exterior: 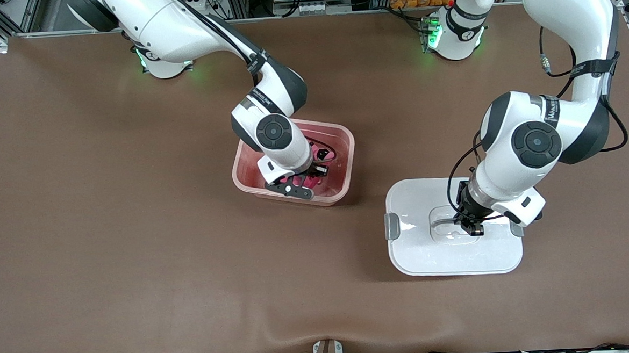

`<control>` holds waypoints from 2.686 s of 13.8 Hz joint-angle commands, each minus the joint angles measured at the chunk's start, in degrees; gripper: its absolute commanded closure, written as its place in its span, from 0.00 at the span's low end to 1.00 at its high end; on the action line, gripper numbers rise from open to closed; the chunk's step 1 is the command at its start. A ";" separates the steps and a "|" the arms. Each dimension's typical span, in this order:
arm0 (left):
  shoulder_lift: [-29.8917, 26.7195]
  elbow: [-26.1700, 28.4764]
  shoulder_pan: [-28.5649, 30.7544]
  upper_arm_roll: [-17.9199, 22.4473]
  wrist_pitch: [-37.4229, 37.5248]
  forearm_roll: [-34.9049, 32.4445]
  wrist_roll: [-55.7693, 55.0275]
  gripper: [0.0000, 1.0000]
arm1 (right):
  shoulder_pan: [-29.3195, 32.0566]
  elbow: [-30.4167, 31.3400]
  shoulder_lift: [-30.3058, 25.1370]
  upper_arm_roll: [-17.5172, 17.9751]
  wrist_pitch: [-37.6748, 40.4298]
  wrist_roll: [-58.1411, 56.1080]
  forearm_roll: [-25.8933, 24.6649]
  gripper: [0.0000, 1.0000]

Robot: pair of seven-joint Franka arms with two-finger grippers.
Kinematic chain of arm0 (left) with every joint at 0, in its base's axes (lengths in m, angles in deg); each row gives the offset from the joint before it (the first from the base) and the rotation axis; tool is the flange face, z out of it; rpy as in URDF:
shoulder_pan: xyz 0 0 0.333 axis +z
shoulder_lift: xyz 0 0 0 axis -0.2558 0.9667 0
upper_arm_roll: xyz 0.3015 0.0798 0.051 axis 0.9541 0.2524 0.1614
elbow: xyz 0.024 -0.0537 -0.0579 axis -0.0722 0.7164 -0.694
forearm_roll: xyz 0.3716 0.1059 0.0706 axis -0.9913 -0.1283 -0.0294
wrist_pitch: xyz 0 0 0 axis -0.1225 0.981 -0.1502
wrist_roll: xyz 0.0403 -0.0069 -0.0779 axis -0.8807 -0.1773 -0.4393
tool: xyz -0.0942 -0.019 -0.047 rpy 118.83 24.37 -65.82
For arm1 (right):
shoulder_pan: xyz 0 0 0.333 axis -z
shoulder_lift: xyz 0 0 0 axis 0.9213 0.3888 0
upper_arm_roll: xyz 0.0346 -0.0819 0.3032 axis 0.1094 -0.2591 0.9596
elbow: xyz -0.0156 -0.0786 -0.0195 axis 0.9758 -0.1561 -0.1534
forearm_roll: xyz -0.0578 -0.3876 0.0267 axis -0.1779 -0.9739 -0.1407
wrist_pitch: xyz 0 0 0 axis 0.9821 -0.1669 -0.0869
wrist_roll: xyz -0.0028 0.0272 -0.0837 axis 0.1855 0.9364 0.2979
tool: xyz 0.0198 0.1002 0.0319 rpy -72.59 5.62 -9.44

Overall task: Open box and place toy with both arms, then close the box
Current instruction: 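Lower the pink toy into the box and open the right gripper, then bring the lid over the box with the left gripper while the right gripper withdraws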

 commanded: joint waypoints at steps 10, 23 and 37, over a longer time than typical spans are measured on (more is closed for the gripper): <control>-0.51 -0.10 0.05 -0.19 0.38 0.03 -0.57 1.00 | -1.63 -3.43 2.44 -0.07 0.47 1.05 -3.91 0.00; -6.21 0.25 0.14 -2.74 -3.56 -0.33 4.62 1.00 | -0.75 -11.70 2.17 0.19 4.33 8.96 -1.10 0.00; -19.58 25.92 -0.30 -13.70 -13.44 -0.15 2.42 1.00 | 9.43 -18.46 -7.30 0.37 29.01 7.90 -1.10 0.00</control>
